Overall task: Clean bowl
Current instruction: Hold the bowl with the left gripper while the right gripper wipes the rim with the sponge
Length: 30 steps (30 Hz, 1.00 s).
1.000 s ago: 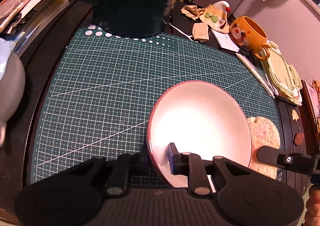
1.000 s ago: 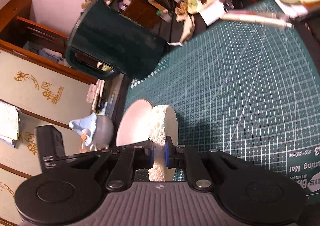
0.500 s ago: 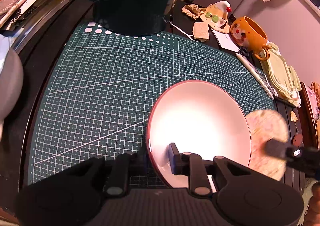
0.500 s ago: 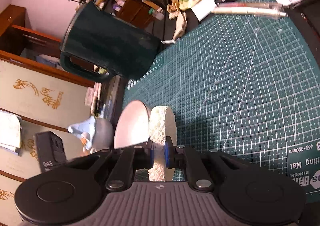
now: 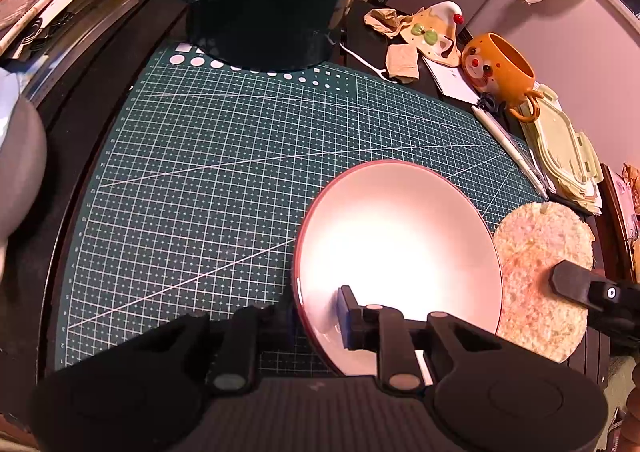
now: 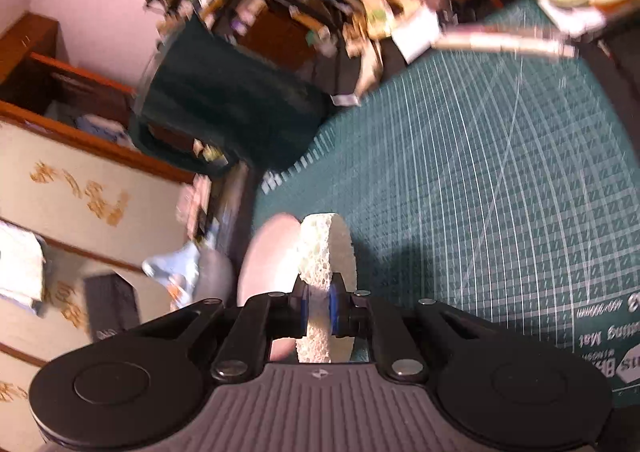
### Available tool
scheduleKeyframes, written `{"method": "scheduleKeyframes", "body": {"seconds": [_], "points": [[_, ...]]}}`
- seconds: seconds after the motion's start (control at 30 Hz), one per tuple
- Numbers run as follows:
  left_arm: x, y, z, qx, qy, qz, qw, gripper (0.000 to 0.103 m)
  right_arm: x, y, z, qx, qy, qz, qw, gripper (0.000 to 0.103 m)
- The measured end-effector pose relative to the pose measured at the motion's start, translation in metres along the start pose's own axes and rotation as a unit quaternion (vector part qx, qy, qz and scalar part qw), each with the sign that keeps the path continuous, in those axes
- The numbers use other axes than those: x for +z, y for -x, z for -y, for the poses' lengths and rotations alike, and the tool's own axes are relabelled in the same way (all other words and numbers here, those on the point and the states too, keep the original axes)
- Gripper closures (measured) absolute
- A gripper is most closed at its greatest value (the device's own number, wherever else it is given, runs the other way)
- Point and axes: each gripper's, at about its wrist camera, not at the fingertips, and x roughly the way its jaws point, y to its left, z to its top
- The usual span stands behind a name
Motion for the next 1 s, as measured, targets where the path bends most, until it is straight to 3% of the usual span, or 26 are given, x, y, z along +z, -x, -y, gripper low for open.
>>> {"method": "scheduleKeyframes", "body": {"seconds": [0.23, 0.5, 0.73, 0.9, 1.0], "points": [[0.000, 0.001, 0.001, 0.001, -0.001, 0.000, 1.0000, 0.083, -0.009, -0.026, 0.009, -0.028, -0.006, -0.037, 0.999, 0.093], [0.001, 0.000, 0.002, 0.001, -0.001, -0.001, 1.0000, 0.083, -0.001, -0.006, 0.004, -0.005, -0.010, -0.004, 1.000, 0.094], [0.001, 0.000, 0.001, 0.001, -0.002, -0.001, 1.0000, 0.083, -0.009, -0.024, 0.007, -0.031, -0.005, -0.044, 0.999, 0.094], [0.001, 0.000, 0.002, 0.001, -0.002, -0.001, 1.0000, 0.082, 0.001, 0.001, 0.003, 0.000, -0.010, 0.002, 1.000, 0.094], [0.001, 0.000, 0.002, 0.002, -0.002, -0.001, 1.0000, 0.082, -0.001, -0.006, 0.006, -0.008, -0.012, -0.009, 1.000, 0.093]]}}
